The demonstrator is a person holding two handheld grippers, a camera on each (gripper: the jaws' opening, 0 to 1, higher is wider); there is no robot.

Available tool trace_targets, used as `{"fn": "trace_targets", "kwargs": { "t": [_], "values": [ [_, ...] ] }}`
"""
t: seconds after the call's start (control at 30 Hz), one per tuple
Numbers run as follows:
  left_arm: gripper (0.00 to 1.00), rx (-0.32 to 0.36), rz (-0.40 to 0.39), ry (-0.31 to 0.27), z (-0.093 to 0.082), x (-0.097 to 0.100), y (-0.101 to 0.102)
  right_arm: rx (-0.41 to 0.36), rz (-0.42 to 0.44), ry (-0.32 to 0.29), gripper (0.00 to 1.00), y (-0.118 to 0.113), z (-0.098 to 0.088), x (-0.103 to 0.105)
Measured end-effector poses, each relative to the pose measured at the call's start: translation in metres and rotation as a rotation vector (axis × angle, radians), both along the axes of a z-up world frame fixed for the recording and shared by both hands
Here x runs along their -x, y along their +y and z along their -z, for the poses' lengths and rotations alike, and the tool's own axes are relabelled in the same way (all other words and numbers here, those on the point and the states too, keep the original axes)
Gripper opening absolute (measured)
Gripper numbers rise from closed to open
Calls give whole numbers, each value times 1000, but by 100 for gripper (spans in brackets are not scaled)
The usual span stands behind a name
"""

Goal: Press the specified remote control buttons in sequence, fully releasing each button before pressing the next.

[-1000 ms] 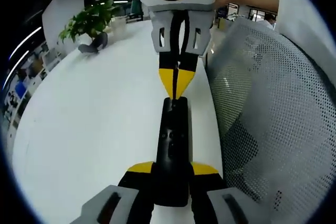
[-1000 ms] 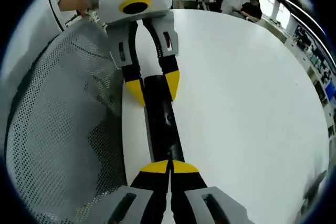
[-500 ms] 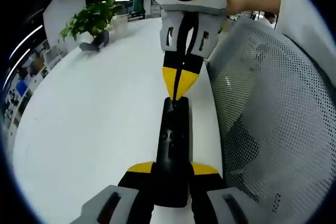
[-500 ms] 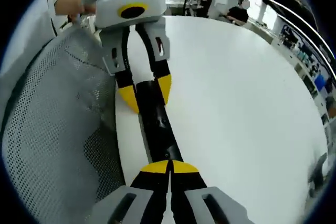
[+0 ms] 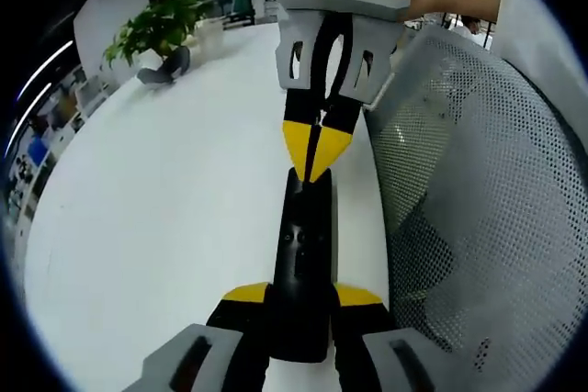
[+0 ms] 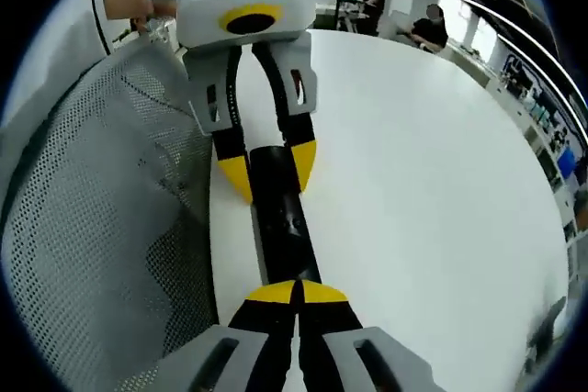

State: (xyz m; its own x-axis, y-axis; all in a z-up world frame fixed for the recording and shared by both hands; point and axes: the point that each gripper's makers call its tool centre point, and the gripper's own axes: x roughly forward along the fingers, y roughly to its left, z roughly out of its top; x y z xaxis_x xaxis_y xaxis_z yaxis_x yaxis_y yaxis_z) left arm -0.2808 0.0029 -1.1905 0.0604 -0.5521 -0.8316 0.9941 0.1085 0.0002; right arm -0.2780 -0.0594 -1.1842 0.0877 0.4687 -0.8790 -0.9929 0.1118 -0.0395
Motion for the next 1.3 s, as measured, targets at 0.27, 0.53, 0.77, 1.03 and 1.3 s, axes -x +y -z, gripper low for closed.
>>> {"fn": "trace_targets", "kwargs": {
  "t": [0.27,0.53,0.77,1.03,1.3],
  "values": [
    [25,4,-1,2,0,0,0,106,-110,-46,0,2,1,1],
    [24,6,7,1,0,0,0,1,8,21,0,2,-2,-1],
    [24,14,4,0,0,0,0,-124,88,38,0,-1,-3,-4],
    [24,21,-2,1,0,0,0,-118,43,24,0,10,-10,-7],
    [24,10,0,1,0,0,0,-54,-31,34,0,11,0,-3]
  ]
}}
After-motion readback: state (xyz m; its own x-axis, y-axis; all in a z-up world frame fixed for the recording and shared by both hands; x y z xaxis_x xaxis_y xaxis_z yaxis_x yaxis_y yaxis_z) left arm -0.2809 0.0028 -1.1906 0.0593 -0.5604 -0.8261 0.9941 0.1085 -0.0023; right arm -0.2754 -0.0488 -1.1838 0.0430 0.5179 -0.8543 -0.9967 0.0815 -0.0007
